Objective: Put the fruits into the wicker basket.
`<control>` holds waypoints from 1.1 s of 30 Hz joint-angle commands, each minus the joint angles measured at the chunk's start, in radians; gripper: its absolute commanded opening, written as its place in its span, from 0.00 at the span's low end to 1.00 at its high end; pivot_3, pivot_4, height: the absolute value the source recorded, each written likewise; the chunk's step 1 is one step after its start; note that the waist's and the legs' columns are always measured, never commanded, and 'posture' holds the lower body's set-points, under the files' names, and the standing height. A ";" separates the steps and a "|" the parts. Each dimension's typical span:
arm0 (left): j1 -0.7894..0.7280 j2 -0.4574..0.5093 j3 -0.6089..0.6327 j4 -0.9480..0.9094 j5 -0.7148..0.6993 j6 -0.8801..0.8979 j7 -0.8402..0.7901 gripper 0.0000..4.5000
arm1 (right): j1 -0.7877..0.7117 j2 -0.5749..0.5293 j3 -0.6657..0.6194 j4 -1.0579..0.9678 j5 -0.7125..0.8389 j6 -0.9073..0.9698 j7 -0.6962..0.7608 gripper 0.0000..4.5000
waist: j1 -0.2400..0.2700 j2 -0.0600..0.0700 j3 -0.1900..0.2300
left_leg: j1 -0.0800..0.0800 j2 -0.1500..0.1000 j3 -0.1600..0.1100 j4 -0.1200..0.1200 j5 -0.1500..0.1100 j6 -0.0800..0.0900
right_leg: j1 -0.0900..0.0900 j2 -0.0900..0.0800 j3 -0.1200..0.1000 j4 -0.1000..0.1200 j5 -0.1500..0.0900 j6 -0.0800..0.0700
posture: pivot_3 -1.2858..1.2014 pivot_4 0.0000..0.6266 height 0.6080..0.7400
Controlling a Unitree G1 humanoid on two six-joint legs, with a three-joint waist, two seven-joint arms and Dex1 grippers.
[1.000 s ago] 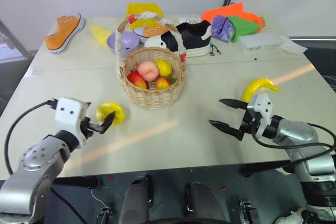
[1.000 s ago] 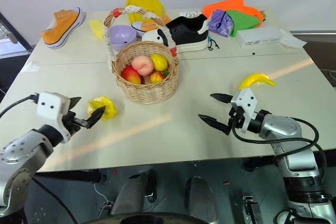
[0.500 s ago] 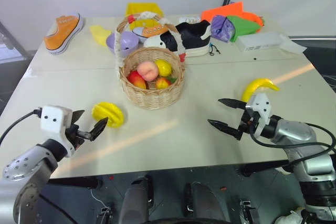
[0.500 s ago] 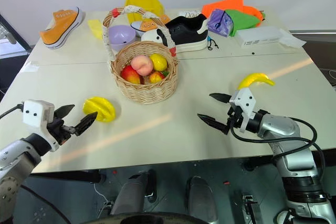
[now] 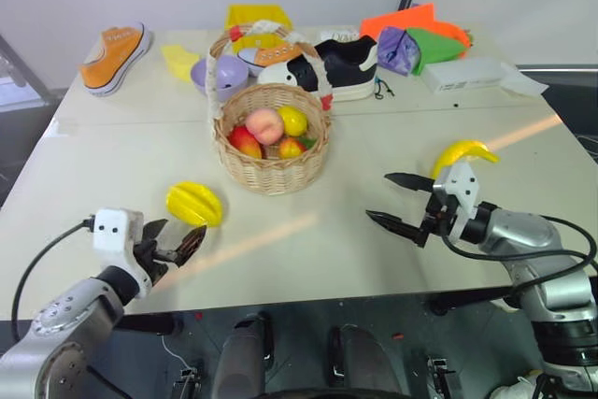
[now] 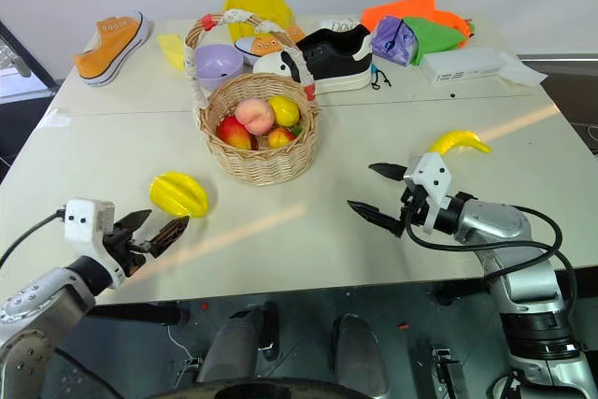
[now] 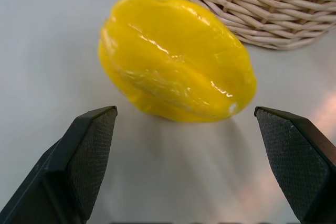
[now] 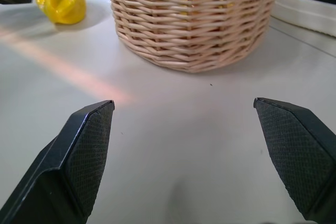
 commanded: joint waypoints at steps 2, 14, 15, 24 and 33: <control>-0.045 -0.063 0.058 0.006 -0.189 0.050 0.075 1.00 | -0.015 0.006 -0.004 -0.046 0.015 0.008 -0.012 0.99 | 0.000 0.000 0.000 | 0.000 0.000 0.000 0.001 0.000 0.000 | 0.001 0.000 0.000 0.000 0.000 0.000 | 0.52 0.24 1.00; -0.109 -0.064 0.033 0.074 -0.271 0.043 0.199 0.80 | -0.005 0.015 -0.005 -0.059 0.011 0.012 -0.026 1.00 | 0.000 0.000 0.000 | 0.000 -0.001 0.000 0.002 0.000 0.000 | 0.002 0.001 -0.001 0.000 0.000 0.000 | 0.52 0.24 1.00; -0.110 -0.063 0.031 0.076 -0.270 0.041 0.204 0.70 | -0.003 0.014 -0.007 -0.057 0.010 0.009 -0.025 1.00 | 0.000 0.000 0.000 | 0.000 -0.001 0.000 0.002 0.000 0.001 | 0.002 0.001 0.000 0.000 0.000 0.000 | 0.52 0.24 1.00; -0.101 -0.060 0.058 0.073 -0.308 0.016 0.225 0.01 | 0.016 0.013 -0.015 -0.041 0.006 -0.013 -0.013 1.00 | 0.000 0.000 0.000 | 0.000 -0.001 0.000 0.002 0.000 0.000 | 0.002 0.000 0.000 0.000 0.000 0.000 | 0.52 0.24 1.00; -0.023 0.001 0.064 0.030 -0.283 -0.067 0.110 0.13 | 0.008 0.013 -0.009 -0.035 0.003 -0.016 -0.014 1.00 | -0.002 0.000 0.000 | 0.000 -0.001 0.000 0.001 0.000 0.000 | 0.001 0.000 0.000 0.000 0.000 0.000 | 0.52 0.24 1.00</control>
